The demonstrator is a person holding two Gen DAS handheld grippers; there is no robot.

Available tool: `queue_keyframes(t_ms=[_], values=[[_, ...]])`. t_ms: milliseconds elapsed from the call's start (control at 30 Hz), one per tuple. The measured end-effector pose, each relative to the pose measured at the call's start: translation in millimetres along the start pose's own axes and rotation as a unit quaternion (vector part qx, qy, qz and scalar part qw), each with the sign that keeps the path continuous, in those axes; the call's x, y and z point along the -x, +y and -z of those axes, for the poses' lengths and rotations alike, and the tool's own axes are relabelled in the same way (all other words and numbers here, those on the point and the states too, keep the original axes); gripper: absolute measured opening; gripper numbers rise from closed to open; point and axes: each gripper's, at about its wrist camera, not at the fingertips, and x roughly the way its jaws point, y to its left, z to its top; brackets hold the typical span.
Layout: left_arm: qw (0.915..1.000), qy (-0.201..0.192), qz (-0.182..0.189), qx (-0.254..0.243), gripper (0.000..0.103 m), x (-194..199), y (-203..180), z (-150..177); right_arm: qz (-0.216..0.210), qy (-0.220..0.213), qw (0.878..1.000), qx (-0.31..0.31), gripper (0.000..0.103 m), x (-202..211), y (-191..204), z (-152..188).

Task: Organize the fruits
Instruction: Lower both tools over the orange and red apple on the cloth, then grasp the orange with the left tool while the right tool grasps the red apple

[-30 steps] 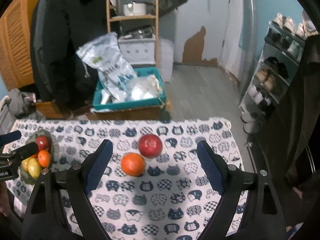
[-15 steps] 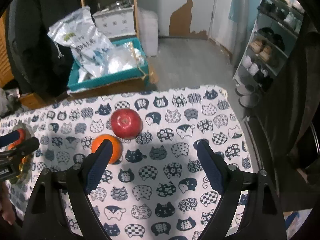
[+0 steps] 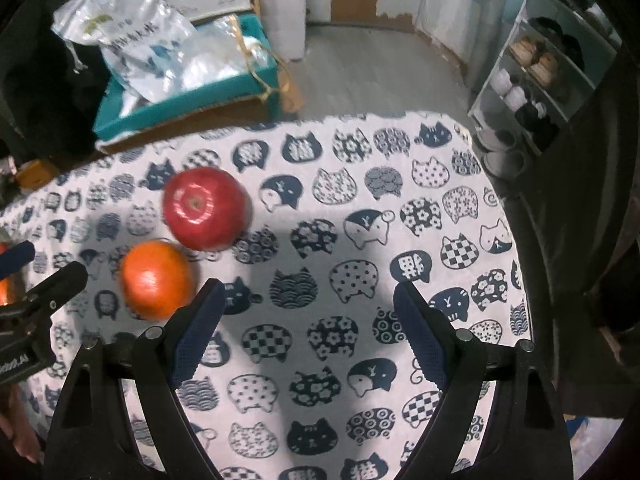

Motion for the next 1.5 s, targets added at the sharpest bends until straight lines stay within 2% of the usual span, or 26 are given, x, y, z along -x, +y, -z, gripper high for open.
queue_keyframes(t_ms=[267,500,667,767,800,1000,1200,1267,1500], values=[[0.9991,0.039,0.014,-0.009,0.094,-36,-21,-1,0.009,0.031,0.999,-0.013,0.085,-26,-18,-1],[0.9973,0.059,0.043,0.004,0.094,-56,-36,-4,0.004,0.035,0.999,-0.034,0.085,-33,-31,-2],[0.9964,0.073,0.044,-0.003,0.093,-71,-45,-2,-0.003,0.034,0.999,-0.037,0.085,-35,-35,-2],[0.9952,0.082,0.054,0.004,0.079,-78,-46,0,-0.01,0.033,0.999,-0.041,0.085,-37,-38,-3],[0.9942,0.089,0.061,0.008,0.07,-81,-46,1,-0.012,0.033,0.998,-0.042,0.085,-38,-38,-3],[0.9926,0.096,0.072,0.017,0.067,-82,-43,3,-0.039,0.027,0.998,-0.048,0.085,-36,-29,-10],[0.996,0.077,0.044,0.014,0.067,-72,-23,1,-0.079,0.021,0.996,-0.035,0.085,-37,-7,-19],[0.9965,0.07,0.037,0.026,0.067,-70,-10,-2,-0.089,0.02,0.995,-0.027,0.085,-37,2,-24],[0.9976,0.051,0.009,0.046,0.067,-62,30,-4,-0.104,0.016,0.994,0.009,0.085,-46,36,-38]])
